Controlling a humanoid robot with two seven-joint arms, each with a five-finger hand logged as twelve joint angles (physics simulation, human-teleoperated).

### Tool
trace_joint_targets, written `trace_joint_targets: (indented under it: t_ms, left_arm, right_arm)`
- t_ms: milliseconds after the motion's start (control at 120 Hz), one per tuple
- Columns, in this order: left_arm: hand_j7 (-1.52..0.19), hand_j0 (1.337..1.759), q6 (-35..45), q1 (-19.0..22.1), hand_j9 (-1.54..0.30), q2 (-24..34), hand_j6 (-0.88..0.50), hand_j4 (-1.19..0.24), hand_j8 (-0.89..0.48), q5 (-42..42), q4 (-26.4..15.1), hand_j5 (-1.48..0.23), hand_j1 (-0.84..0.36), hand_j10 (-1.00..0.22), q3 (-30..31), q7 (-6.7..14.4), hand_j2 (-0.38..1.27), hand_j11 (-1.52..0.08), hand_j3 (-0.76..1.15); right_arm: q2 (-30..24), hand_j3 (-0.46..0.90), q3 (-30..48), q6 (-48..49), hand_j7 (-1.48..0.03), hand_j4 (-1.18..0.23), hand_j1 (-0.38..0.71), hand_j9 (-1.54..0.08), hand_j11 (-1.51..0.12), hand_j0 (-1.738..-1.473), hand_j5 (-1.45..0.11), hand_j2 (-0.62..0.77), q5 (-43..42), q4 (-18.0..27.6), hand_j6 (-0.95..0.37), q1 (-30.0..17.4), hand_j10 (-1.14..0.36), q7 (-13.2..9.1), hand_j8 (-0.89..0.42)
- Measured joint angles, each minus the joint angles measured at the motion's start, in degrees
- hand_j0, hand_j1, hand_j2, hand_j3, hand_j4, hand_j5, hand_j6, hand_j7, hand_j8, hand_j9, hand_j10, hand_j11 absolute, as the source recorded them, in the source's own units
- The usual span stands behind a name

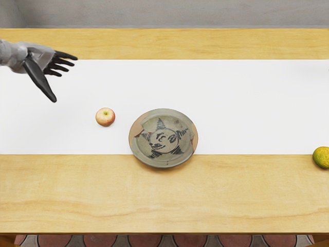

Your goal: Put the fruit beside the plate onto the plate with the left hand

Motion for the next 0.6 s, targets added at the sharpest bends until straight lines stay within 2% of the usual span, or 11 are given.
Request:
trace_joint_targets:
  t_ms: [200, 358, 433, 500, 600]
  left_arm:
    - [-0.01, 1.658, 0.38, 0.08, -0.01, 0.34, -0.01, -0.01, -0.01, 0.08, -0.29, -0.01, 0.34, -0.01, -0.08, -0.05, 0.0, -0.01, 0.0]
    - [-0.01, 1.658, 2.51, 0.09, -0.01, 4.5, -0.01, -0.01, -0.01, 0.98, -1.88, -0.01, 0.34, -0.01, 0.02, -0.08, 0.0, -0.01, 0.0]
    - [-0.01, 1.658, 13.25, 3.28, -0.01, 4.04, -0.01, -0.01, -0.01, 4.35, -6.53, -0.01, 0.34, -0.01, 0.65, -0.11, 0.0, -0.01, 0.0]
    - [-0.02, 1.658, 24.31, 4.1, -0.02, 3.63, -0.01, -0.01, -0.01, 7.17, -10.9, -0.02, 0.33, -0.01, 1.05, -0.22, 0.0, -0.02, 0.0]
    - [-0.02, 1.658, 41.08, 7.24, -0.02, -2.19, -0.02, -0.02, -0.02, 11.52, -16.36, -0.02, 0.33, -0.02, 1.78, -0.31, 0.0, -0.02, 0.0]
  right_arm:
    - [0.0, 0.0, 0.04, 0.09, -0.03, -0.02, -0.32, -0.03, -0.03, -1.658, -0.03, 0.0, 0.0, -0.13, -0.02, -0.14, -0.02, 0.0, -0.02]
    - [0.0, 0.0, 0.06, 0.07, -0.03, -0.02, -0.32, -0.03, -0.03, -1.658, -0.03, 0.0, 0.0, -0.21, -0.02, -0.17, -0.02, 0.0, -0.02]
    - [0.0, 0.0, 0.07, 0.05, -0.03, -0.02, -0.32, -0.03, -0.03, -1.658, -0.03, 0.0, 0.0, -0.21, -0.02, -0.17, -0.02, 0.0, -0.02]
    - [0.0, 0.0, 0.07, 0.06, -0.03, -0.02, -0.32, -0.03, -0.03, -1.658, -0.03, 0.0, 0.0, -0.22, -0.02, -0.17, -0.02, 0.0, -0.02]
    - [0.0, 0.0, 0.07, 0.06, -0.03, -0.02, -0.32, -0.03, -0.03, -1.658, -0.03, 0.0, 0.0, -0.21, -0.02, -0.17, -0.02, 0.0, -0.02]
